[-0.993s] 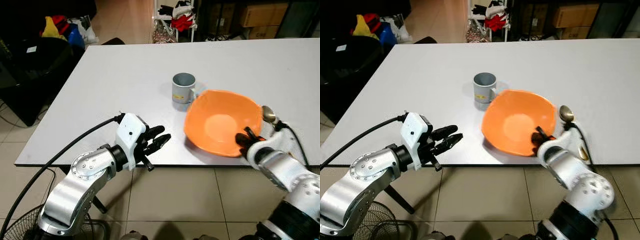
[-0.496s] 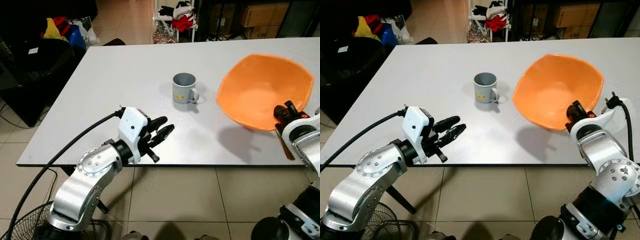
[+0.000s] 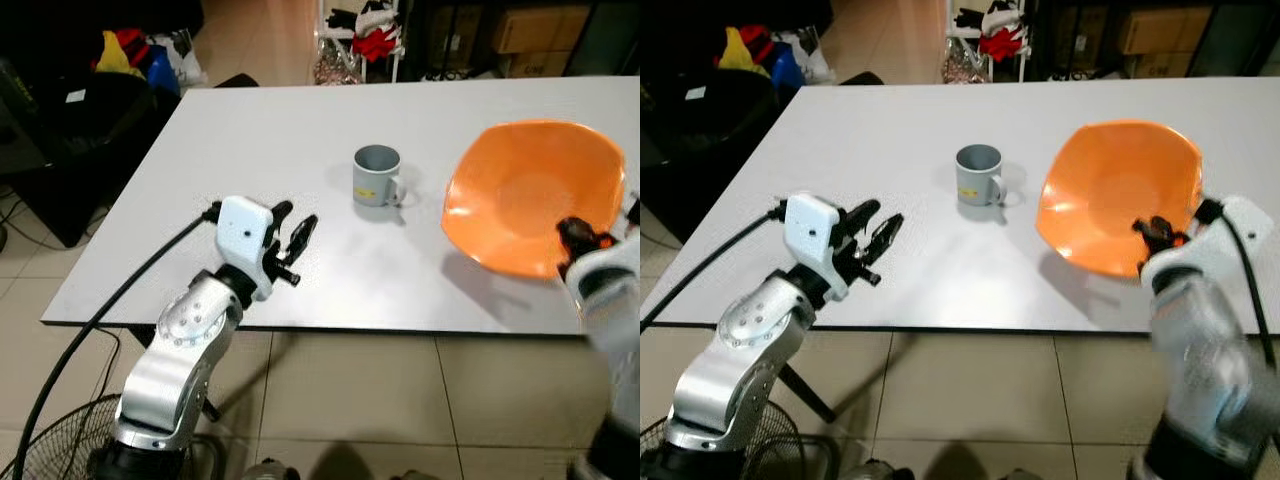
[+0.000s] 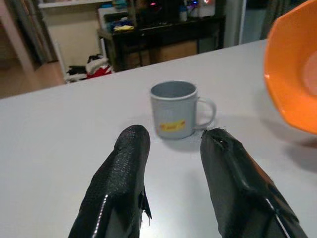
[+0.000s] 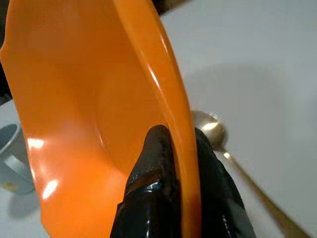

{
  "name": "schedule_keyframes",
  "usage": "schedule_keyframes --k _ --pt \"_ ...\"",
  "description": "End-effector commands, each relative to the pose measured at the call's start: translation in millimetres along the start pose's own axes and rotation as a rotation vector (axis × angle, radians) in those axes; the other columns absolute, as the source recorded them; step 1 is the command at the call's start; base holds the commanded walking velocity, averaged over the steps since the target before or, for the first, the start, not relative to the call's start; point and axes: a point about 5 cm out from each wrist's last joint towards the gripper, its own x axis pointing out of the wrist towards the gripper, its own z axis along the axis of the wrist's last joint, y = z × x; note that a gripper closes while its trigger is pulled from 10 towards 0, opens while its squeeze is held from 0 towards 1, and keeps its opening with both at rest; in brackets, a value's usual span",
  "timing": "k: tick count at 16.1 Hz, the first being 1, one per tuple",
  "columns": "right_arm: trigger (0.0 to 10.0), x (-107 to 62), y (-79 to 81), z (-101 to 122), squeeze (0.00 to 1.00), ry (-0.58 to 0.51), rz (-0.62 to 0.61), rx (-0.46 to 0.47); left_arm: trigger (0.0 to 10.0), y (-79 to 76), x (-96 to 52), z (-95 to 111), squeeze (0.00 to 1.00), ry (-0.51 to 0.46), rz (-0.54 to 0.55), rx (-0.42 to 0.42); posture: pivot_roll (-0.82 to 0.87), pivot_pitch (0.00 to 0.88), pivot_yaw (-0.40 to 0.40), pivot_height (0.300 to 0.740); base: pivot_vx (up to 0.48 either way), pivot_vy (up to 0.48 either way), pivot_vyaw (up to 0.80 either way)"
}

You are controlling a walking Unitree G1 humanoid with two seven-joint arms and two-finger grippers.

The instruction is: Setting the table

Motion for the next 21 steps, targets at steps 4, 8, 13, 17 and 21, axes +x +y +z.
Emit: schedule_keyframes --k 4,8,13,17,21 --pt "10.0 -17.3 12.5 5 0.00 -0.104 0.047 -0.082 10.0 -1.1 1.0 0 0.00 -0.019 0.036 -0.016 -0.02 0.046 0.072 0.740 0.200 0.000 -0.10" --pt "10.0 -17.8 17.9 1 0.00 -0.115 0.064 -0.080 10.0 -2.9 1.8 1 0.00 -0.026 0.031 -0.012 -0.03 0.047 0.069 0.740 0.292 0.000 -0.76" --pt "10.0 -17.0 19.2 -1 0.00 -0.115 0.079 -0.092 10.0 -3.1 1.8 2 0.00 -0.032 0.028 -0.004 -0.02 0.046 0.069 0.740 0.329 0.000 0.00" --pt "10.0 -14.8 31.4 -5 0.00 -0.050 0.227 -0.111 10.0 -2.1 1.3 4 0.00 -0.035 0.028 0.004 -0.02 0.046 0.070 0.740 0.330 0.000 0.00" --pt "10.0 -5.0 36.5 -2 0.00 0.006 0.315 -0.033 10.0 -0.8 -2.8 6 0.00 -0.041 0.020 0.022 -0.01 0.044 0.061 0.740 0.217 0.000 0.00"
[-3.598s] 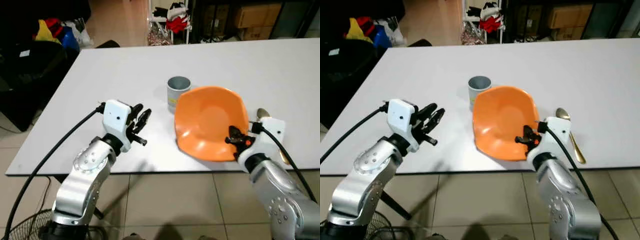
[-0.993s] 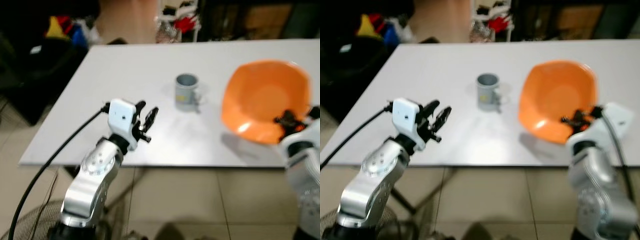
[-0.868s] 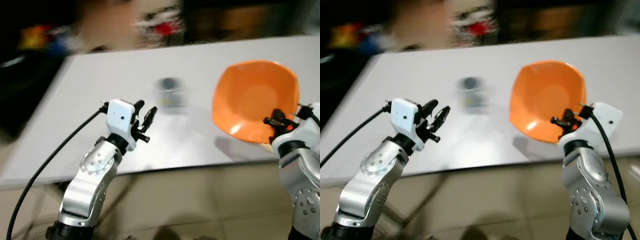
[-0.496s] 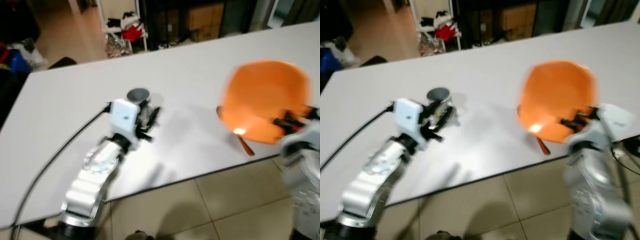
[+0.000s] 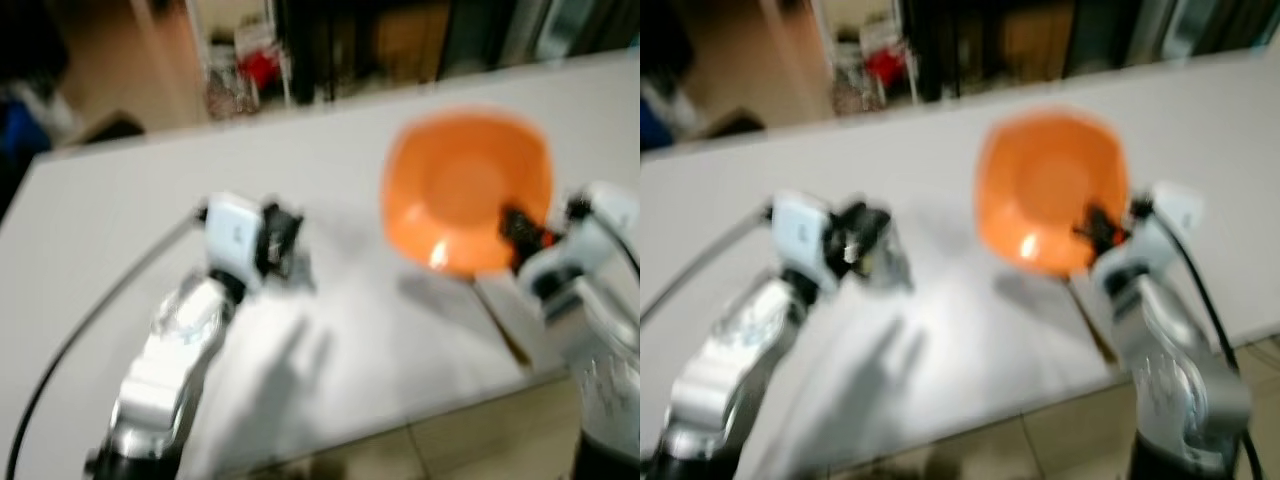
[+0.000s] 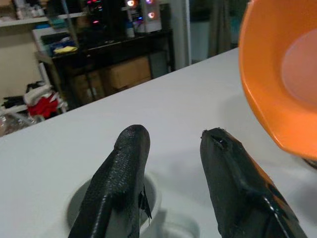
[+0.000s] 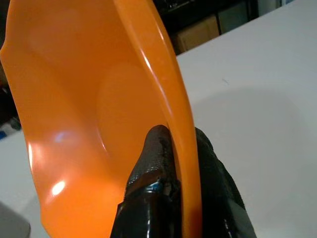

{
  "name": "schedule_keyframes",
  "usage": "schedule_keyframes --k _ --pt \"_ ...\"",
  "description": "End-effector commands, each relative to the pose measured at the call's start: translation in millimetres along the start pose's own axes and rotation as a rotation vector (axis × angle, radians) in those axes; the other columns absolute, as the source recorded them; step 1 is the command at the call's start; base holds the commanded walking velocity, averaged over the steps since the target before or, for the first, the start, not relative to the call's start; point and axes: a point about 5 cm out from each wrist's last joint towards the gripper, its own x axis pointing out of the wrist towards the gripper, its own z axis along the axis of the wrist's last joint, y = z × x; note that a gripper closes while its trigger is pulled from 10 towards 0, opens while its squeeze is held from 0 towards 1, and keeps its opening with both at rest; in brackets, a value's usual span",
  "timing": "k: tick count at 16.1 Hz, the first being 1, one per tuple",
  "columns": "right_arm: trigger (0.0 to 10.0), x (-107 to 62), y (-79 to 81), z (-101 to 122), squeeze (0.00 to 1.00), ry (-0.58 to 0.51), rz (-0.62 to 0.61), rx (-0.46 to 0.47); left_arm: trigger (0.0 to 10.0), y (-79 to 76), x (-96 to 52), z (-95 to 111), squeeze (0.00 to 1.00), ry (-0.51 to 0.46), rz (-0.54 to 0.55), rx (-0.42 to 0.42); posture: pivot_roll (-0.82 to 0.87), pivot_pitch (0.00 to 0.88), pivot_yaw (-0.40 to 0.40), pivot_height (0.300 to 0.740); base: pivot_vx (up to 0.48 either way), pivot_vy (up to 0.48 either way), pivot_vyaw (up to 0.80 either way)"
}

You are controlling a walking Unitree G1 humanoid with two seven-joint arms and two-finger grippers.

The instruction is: Setting the table

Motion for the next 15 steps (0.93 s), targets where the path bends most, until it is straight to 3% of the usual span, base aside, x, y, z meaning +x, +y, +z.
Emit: schedule_keyframes --k 1,4,5,6,11,13,15 --pt "10.0 1.7 -8.7 5 0.00 0.001 -0.014 0.035 10.0 -5.8 -1.1 4 0.00 -0.012 -0.042 0.015 -0.01 0.046 0.064 0.740 0.000 0.000 0.00" --pt "10.0 18.0 -4.2 1 0.00 0.101 0.043 0.118 10.0 -1.3 -2.6 6 0.00 -0.007 -0.067 0.034 -0.01 0.050 0.068 0.740 0.000 0.000 0.00" --pt "10.0 30.0 -6.8 1 0.00 0.130 0.043 0.198 10.0 0.1 -4.5 10 0.00 -0.017 -0.101 0.036 0.00 0.052 0.068 0.740 0.000 0.000 0.00" --pt "10.0 35.0 -9.9 1 0.00 0.142 0.025 0.218 10.0 -0.4 -5.7 12 0.00 -0.021 -0.124 0.037 0.00 0.053 0.067 0.740 0.000 0.000 0.00" --pt "10.0 69.7 -32.9 -12 0.00 0.345 -0.094 0.248 10.0 -22.4 -22.9 12 0.00 0.076 -0.465 0.128 0.02 0.051 0.068 0.740 0.000 0.000 0.00" --pt "10.0 77.4 -33.3 -13 0.00 0.379 -0.068 0.300 10.0 -24.9 -26.0 12 0.00 0.090 -0.499 0.114 0.02 0.053 0.068 0.740 0.000 0.000 0.00" --pt "10.0 94.0 -24.3 -9 0.00 0.421 0.043 0.397 10.0 -24.3 -28.8 9 0.00 0.113 -0.512 0.111 0.03 0.059 0.069 0.740 0.000 0.000 0.00"
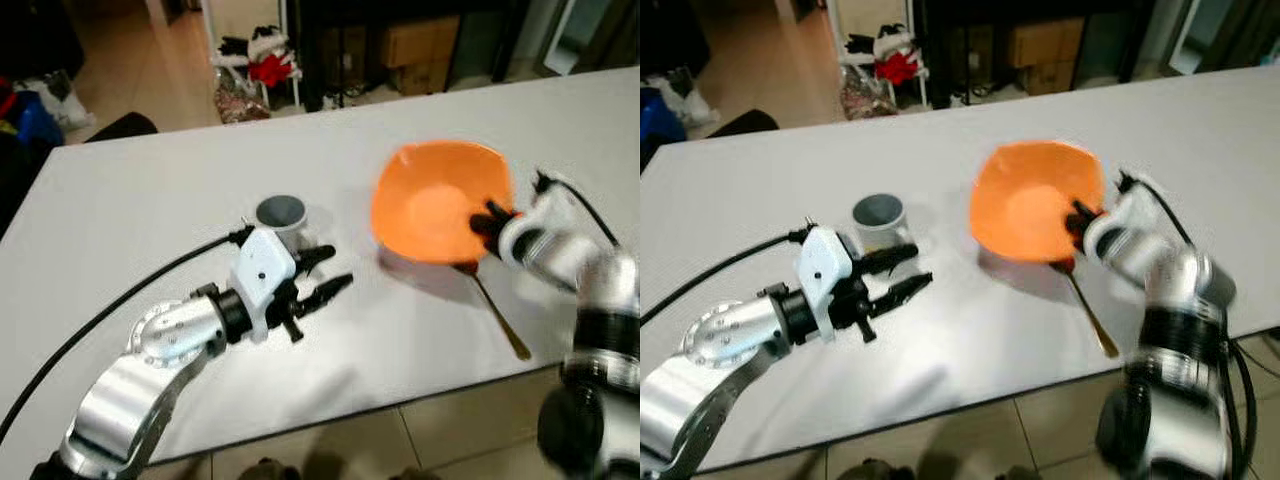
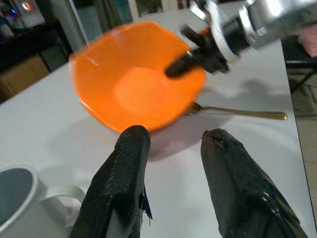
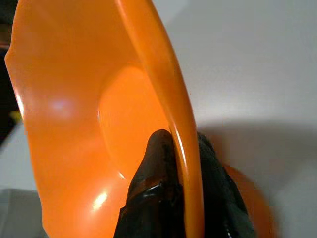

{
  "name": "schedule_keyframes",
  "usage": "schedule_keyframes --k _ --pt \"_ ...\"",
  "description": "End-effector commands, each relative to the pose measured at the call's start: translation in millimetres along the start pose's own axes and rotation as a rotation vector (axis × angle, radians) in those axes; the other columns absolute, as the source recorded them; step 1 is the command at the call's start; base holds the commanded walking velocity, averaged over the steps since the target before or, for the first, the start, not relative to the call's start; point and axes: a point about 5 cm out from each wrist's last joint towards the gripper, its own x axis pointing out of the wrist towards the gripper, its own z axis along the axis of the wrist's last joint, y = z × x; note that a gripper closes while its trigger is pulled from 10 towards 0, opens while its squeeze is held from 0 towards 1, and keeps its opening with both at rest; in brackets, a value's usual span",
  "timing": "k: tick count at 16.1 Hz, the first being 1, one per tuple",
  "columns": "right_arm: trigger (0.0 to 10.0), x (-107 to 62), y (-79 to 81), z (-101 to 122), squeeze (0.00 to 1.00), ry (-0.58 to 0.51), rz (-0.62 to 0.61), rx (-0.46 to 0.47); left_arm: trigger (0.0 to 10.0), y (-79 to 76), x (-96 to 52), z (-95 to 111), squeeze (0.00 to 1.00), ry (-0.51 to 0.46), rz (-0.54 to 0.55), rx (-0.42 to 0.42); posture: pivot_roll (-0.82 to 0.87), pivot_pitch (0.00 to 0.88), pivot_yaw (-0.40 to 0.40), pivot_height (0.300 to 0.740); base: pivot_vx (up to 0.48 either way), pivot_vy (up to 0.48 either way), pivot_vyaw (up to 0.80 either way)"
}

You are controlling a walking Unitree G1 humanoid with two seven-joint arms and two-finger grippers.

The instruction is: Setting the table

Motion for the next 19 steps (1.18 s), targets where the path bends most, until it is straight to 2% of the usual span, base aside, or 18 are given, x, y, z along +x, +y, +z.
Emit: schedule_keyframes --k 1,3,6,9,14,19 --pt "10.0 3.6 13.2 7 0.00 -0.013 0.098 0.038 10.0 -1.2 -2.6 -1 0.00 0.015 -0.007 -0.004 0.04 0.064 0.068 0.740 0.000 0.000 0.00" --pt "10.0 11.1 19.0 9 0.00 0.005 0.146 0.097 10.0 -1.5 -5.8 -2 0.00 0.030 -0.007 -0.007 0.05 0.073 0.067 0.740 0.000 0.000 0.00" --pt "10.0 26.9 21.7 5 0.00 0.036 0.143 0.157 10.0 -4.3 -12.5 -2 0.00 0.053 -0.012 -0.013 0.07 0.092 0.069 0.740 0.000 0.000 0.00" --pt "10.0 33.9 26.7 0 0.00 0.073 0.149 0.140 10.0 -7.5 -15.0 -2 0.00 0.064 -0.022 -0.019 0.08 0.103 0.070 0.740 0.000 0.000 0.00" --pt "10.0 34.7 24.3 -2 0.00 0.146 0.101 0.096 10.0 -11.0 -15.8 -2 0.00 0.073 -0.024 -0.028 0.07 0.110 0.060 0.740 0.000 0.000 0.00" --pt "10.0 32.2 24.3 -5 0.00 0.236 0.081 0.092 10.0 -11.2 -14.8 -1 0.00 0.078 -0.022 -0.031 0.07 0.109 0.060 0.740 0.000 0.000 0.00"
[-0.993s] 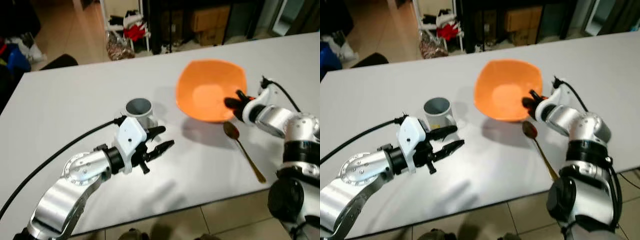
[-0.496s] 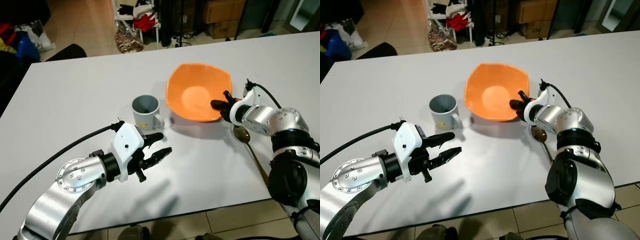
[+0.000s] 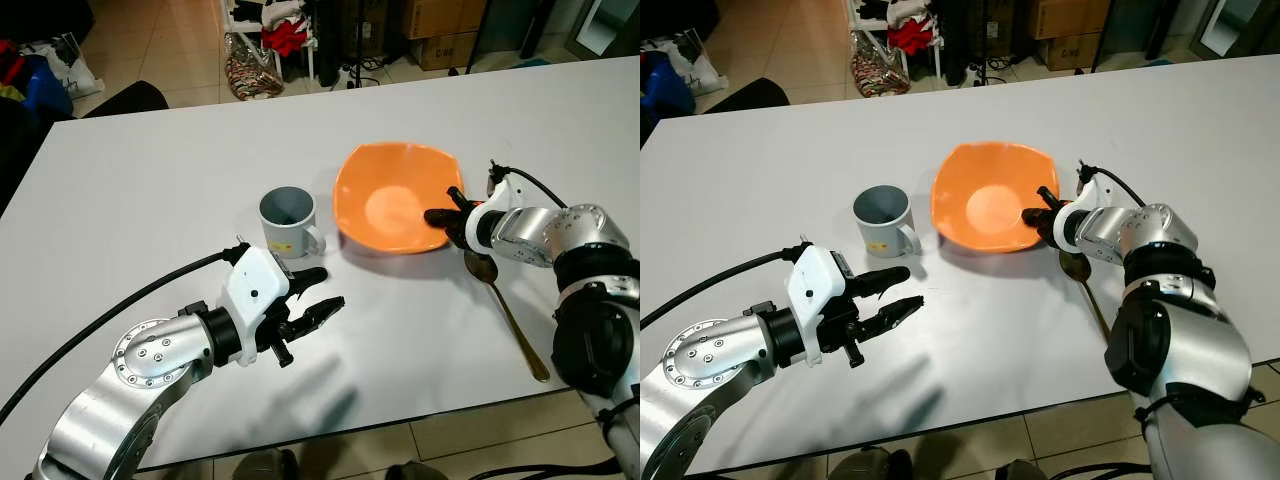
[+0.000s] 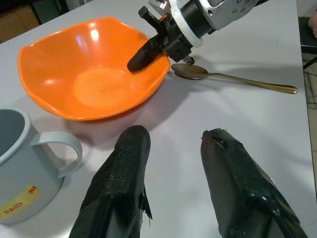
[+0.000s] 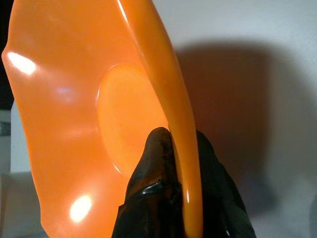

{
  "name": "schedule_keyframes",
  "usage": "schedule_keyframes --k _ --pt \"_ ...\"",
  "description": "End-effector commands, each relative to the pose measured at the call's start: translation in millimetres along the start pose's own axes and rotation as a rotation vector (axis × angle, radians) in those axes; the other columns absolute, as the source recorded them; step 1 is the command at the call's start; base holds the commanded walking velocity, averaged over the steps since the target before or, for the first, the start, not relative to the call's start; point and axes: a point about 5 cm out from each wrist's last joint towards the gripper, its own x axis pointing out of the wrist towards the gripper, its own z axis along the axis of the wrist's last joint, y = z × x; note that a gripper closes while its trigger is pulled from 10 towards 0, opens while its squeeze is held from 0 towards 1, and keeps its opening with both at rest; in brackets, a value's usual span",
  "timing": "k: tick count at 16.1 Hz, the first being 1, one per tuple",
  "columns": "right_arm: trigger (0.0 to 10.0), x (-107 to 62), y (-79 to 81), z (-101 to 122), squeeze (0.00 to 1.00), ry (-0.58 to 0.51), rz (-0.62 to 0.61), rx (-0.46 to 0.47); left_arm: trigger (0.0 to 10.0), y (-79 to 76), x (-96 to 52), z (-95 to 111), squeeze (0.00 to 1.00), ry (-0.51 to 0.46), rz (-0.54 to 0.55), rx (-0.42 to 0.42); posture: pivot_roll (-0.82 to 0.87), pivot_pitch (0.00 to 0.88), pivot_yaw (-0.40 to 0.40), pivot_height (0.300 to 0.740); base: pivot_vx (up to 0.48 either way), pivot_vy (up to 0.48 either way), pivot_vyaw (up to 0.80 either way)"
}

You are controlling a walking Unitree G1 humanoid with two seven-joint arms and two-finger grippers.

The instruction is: Setting the table

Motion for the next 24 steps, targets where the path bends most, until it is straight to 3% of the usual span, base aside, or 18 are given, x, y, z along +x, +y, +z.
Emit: schedule_keyframes --k 1,2,3,4,5,6,10,12,13,14,15,17,19,20,21,22,23,24 --pt "10.0 -1.7 8.4 4 0.00 0.006 0.030 -0.004 10.0 -1.0 -0.1 2 0.00 0.000 -0.001 0.009 0.07 0.107 0.059 0.740 0.000 0.000 0.00" --pt "10.0 -2.4 9.0 3 0.00 0.022 0.037 0.010 10.0 -1.1 0.1 2 0.00 0.000 -0.002 0.008 0.07 0.107 0.060 0.740 0.000 0.000 0.00" --pt "10.0 -3.1 9.4 3 0.43 0.033 0.044 0.018 10.0 -1.3 0.0 2 0.00 0.000 -0.002 0.008 0.07 0.107 0.060 0.740 0.000 0.000 0.00" --pt "10.0 -3.6 9.3 3 0.65 0.036 0.040 0.022 10.0 -1.3 0.4 2 0.00 0.000 -0.002 0.008 0.06 0.105 0.060 0.740 0.000 0.000 0.00" --pt "10.0 -4.1 9.3 4 0.69 0.037 0.037 0.020 10.0 -0.9 1.1 2 0.00 0.000 -0.002 0.008 0.06 0.104 0.060 0.740 0.000 0.000 0.00" --pt "10.0 -4.6 8.9 5 0.84 0.033 0.031 0.019 10.0 -0.8 1.3 2 0.00 -0.001 -0.001 0.008 0.06 0.102 0.059 0.740 0.000 0.000 0.00" --pt "10.0 -10.0 9.8 11 0.95 0.029 0.025 0.006 10.0 -0.1 3.2 3 0.00 -0.007 0.003 0.009 0.06 0.093 0.059 0.740 0.000 0.000 0.00" --pt "10.0 -22.0 7.6 18 0.93 0.042 0.037 -0.008 10.0 0.5 3.8 5 0.00 -0.023 0.017 0.007 0.06 0.082 0.043 0.740 0.000 0.000 0.00" --pt "10.0 -40.1 2.7 27 0.65 0.051 0.044 -0.016 10.0 1.1 3.9 6 0.00 -0.045 0.034 -0.009 0.05 0.076 0.040 0.740 0.000 0.000 0.00" --pt "10.0 -47.9 1.3 29 0.15 0.054 0.050 -0.021 10.0 0.9 4.0 6 0.00 -0.052 0.036 -0.016 0.05 0.076 0.040 0.740 0.000 0.000 0.00" --pt "10.0 -55.0 1.1 30 0.00 0.060 0.059 -0.027 10.0 0.8 4.0 6 0.00 -0.057 0.038 -0.021 0.05 0.073 0.041 0.740 0.000 0.000 0.00" --pt "10.0 -71.4 3.4 29 0.00 0.071 0.107 -0.048 10.0 1.1 4.9 6 0.00 -0.074 0.042 -0.041 0.04 0.072 0.053 0.740 0.000 0.000 0.00" --pt "10.0 -100.4 10.1 17 0.00 -0.053 0.148 -0.202 10.0 10.3 6.8 7 0.00 -0.115 0.131 -0.087 0.03 0.076 0.055 0.740 0.000 0.000 0.00" --pt "10.0 -106.2 13.8 11 0.00 -0.193 0.108 -0.323 10.0 17.8 7.0 5 0.01 -0.117 0.213 -0.092 0.03 0.079 0.057 0.740 0.000 0.000 0.00" --pt "10.0 -107.9 17.5 5 0.00 -0.266 0.082 -0.413 10.0 22.5 7.7 3 0.05 -0.112 0.266 -0.103 0.03 0.080 0.057 0.740 0.000 0.000 0.00" --pt "10.0 -109.0 36.8 -29 0.00 -0.425 0.030 -0.713 10.0 32.9 9.5 -2 0.71 -0.099 0.407 -0.147 0.03 0.079 0.058 0.740 0.000 0.000 0.00" --pt "10.0 -107.6 47.0 -48 0.00 -0.475 0.013 -0.807 10.0 34.2 9.0 -2 0.71 -0.110 0.446 -0.158 0.03 0.078 0.059 0.740 0.000 0.000 0.00" --pt "10.0 -107.6 47.0 -48 0.00 -0.475 0.013 -0.807 10.0 34.2 9.0 -2 0.71 -0.110 0.446 -0.158 0.03 0.078 0.059 0.740 0.000 0.000 0.00"
